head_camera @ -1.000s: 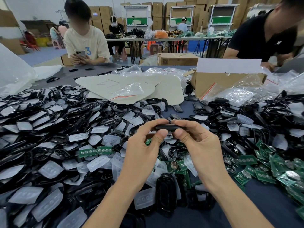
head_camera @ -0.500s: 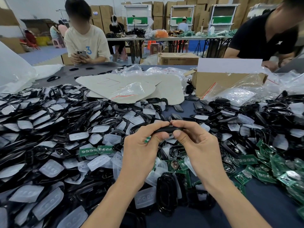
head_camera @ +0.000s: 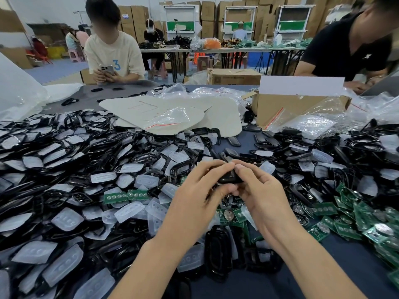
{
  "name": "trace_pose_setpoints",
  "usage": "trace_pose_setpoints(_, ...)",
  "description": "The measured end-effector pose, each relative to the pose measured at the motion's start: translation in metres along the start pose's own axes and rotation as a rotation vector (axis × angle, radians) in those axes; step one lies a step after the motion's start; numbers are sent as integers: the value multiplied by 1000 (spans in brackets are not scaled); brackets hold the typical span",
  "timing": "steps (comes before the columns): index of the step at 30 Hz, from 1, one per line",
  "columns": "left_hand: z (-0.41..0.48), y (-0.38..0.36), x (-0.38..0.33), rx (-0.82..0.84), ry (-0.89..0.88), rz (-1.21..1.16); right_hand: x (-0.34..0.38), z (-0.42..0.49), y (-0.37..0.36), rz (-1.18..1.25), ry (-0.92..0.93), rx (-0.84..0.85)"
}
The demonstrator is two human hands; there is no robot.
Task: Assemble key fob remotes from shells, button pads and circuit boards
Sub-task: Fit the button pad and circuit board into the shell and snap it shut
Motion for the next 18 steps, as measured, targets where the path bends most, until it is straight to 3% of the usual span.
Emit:
trace_pose_setpoints(5, 1, 3, 1, -119, -3, -75, 5, -2, -4, 41, 62, 86)
trace_pose_setpoints(9, 2, 9, 1, -111, 80, -95, 12, -9, -3, -250, 253, 200)
trace_pose_setpoints(18, 1, 5, 4, 16, 14, 183, 5, -8, 1, -748, 550, 277)
Point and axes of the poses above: each hand's wrist, its own z-axis towards the middle knuckle, its own y-axis out of the back of the hand, x = y × z, the point moved 2 cm from there along z, towards the middle knuckle, and after that the axes turned 14 degrees about y, right-handed, at the moved point
